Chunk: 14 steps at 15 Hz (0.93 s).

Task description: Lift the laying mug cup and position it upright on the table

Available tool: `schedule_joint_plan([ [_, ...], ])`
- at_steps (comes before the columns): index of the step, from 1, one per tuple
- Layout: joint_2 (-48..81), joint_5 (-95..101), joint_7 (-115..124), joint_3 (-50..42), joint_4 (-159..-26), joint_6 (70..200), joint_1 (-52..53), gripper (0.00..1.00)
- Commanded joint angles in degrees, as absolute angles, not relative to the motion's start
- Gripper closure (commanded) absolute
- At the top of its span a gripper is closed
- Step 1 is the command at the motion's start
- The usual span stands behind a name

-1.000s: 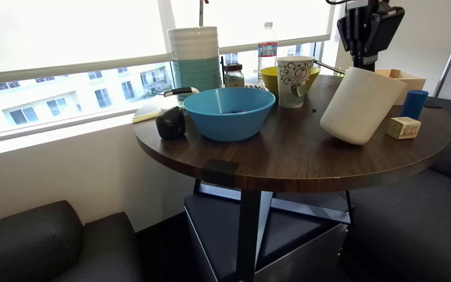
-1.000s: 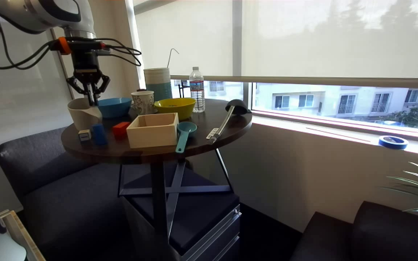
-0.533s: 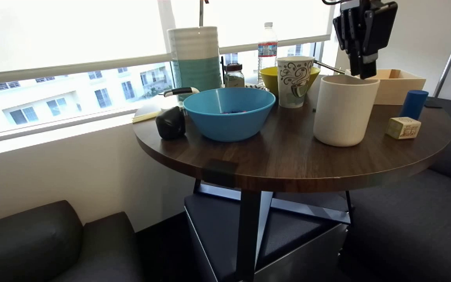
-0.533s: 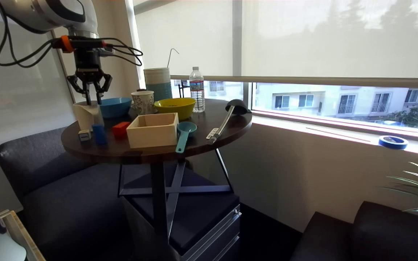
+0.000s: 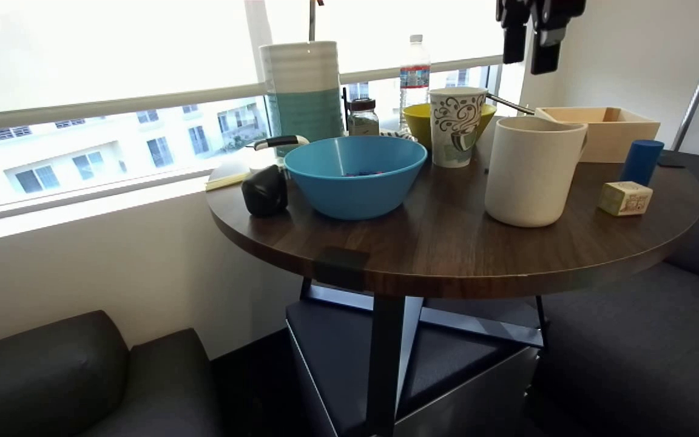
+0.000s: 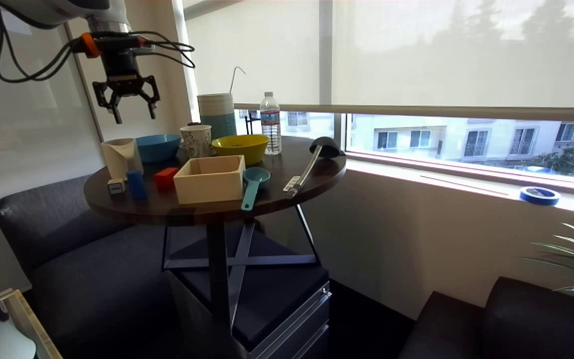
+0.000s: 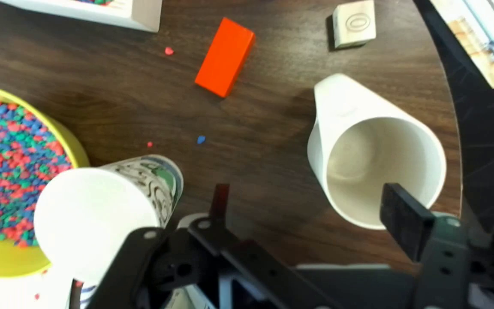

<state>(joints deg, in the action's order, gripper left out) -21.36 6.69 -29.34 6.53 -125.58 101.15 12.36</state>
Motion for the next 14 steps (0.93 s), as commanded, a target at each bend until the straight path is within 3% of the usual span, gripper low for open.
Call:
schedule_joint_plan([
  [1,-28.09,0.83,-30.43,4.38,-128.84,107.42,13.97,0.00],
  [9,-38.70,-6.05,-32.27,2.04,-133.43,110.37,17.11,0.00],
  [14,-38.42,-4.29,-31.66,2.25,-132.81,109.68,17.01,0.00],
])
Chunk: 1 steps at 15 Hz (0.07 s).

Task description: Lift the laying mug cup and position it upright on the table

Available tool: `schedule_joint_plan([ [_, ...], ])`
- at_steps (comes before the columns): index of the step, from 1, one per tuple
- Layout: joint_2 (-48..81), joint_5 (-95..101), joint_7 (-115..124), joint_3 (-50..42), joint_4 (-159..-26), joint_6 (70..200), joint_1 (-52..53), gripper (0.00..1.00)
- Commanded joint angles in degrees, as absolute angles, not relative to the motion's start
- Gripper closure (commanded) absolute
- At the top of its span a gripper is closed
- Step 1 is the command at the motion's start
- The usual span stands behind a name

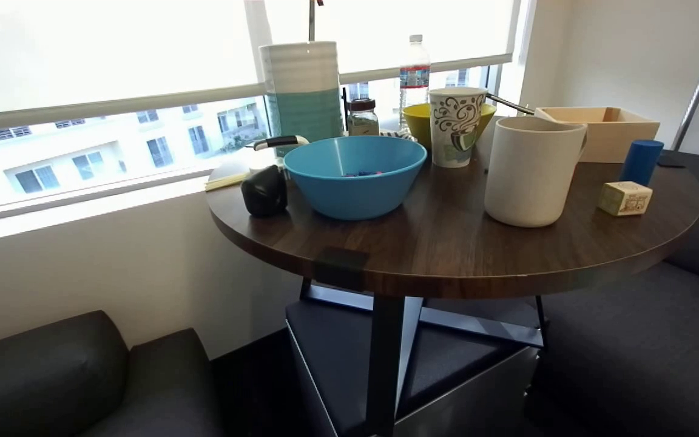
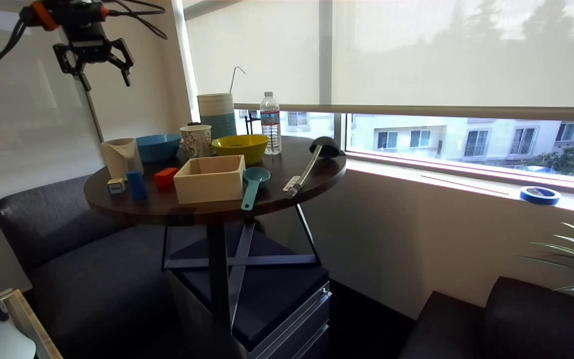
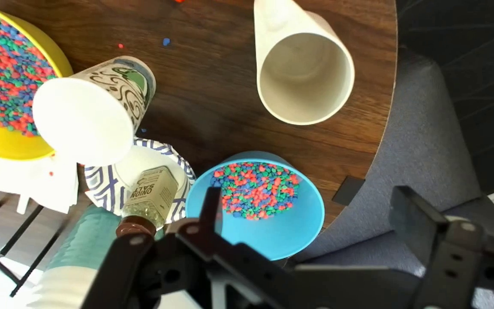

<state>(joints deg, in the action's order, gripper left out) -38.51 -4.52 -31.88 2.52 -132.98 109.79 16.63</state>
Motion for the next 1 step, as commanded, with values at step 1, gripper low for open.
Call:
schedule_joint_plan([
  [1,-38.56,-4.29,-31.66,2.24,-133.05,109.68,17.02,0.00],
])
